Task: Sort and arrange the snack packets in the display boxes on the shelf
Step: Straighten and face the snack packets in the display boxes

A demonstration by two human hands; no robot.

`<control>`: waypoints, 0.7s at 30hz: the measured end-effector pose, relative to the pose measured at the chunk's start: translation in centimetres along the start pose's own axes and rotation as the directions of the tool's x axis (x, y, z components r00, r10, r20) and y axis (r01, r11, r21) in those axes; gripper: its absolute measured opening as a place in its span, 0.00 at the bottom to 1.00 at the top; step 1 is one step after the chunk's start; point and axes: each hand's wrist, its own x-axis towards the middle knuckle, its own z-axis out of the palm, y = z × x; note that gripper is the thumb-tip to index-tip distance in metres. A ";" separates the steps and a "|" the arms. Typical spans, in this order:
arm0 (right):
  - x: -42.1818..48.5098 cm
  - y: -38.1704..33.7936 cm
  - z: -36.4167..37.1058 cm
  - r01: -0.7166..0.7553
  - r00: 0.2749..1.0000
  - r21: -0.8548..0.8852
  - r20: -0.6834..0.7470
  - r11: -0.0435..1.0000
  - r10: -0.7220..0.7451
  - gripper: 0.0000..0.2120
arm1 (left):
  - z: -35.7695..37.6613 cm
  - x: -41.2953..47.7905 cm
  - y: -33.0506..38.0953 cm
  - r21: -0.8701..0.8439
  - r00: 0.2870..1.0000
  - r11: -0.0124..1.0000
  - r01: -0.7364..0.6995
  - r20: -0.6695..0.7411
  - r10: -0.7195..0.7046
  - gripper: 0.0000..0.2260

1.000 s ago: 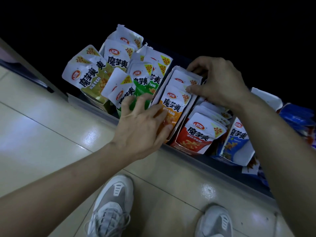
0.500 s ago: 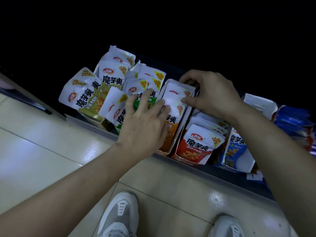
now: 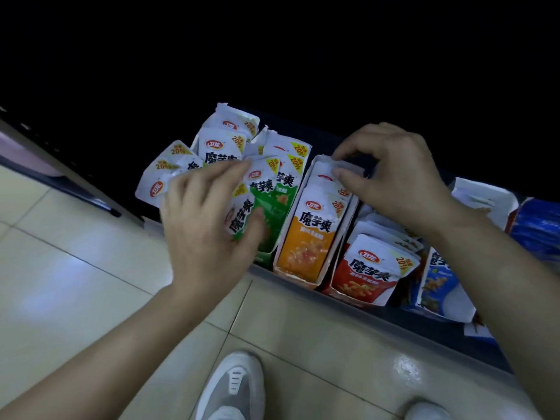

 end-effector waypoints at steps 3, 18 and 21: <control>0.8 -2.9 0.2 0.065 0.998 0.060 0.001 0.996 -0.065 0.10 | -1.0 -1.1 -1.7 -0.136 0.972 0.963 0.234 0.061 -0.228 0.23; 3.4 -5.1 6.5 0.008 0.970 -0.174 0.241 0.985 0.034 0.25 | -1.8 -3.0 -2.0 -0.367 0.926 0.859 0.357 0.264 -0.272 0.06; 3.8 -4.8 6.7 -0.003 0.979 -0.120 0.202 0.993 0.028 0.11 | -2.0 -3.4 -2.0 -0.357 0.936 0.882 0.307 0.280 -0.212 0.07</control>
